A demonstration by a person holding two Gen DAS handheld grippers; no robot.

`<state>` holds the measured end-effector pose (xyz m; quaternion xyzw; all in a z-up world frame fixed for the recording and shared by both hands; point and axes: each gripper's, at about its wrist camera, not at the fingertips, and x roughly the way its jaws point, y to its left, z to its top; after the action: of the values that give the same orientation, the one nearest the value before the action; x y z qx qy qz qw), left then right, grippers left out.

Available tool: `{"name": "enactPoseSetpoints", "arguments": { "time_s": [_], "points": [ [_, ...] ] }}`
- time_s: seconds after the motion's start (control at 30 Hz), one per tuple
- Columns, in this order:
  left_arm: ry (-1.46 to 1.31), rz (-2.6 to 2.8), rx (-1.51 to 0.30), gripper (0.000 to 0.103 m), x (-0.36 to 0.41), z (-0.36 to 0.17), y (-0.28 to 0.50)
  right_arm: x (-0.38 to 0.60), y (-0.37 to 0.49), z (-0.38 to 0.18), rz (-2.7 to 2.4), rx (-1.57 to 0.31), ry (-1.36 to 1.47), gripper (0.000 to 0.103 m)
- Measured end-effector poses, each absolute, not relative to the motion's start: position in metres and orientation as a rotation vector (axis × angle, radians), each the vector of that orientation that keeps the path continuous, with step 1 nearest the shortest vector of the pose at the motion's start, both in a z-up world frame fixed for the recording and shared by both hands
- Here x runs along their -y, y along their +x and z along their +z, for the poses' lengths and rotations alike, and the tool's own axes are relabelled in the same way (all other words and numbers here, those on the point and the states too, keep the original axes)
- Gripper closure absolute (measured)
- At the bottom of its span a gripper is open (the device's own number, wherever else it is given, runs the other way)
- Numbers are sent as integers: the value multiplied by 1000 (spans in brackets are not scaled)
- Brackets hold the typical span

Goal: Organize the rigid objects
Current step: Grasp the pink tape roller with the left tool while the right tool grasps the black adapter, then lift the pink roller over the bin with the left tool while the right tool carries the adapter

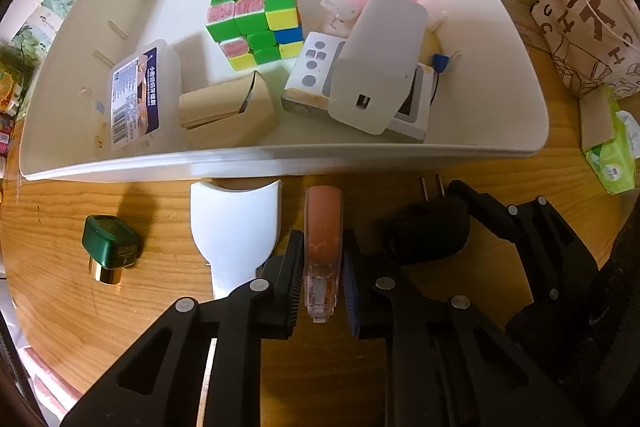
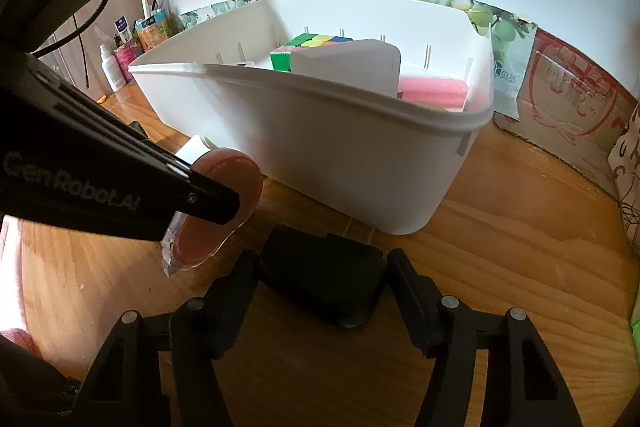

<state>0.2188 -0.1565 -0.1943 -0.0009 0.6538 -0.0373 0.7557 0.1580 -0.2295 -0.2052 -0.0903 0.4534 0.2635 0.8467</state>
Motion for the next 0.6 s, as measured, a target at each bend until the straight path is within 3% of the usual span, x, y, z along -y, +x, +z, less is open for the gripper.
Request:
{"name": "enactPoseSetpoints", "arguments": {
  "time_s": [0.6],
  "points": [
    [-10, -103, -1322, 84, 143, -146, 184, 231, 142, -191, 574, -950, -225, 37]
  ]
}}
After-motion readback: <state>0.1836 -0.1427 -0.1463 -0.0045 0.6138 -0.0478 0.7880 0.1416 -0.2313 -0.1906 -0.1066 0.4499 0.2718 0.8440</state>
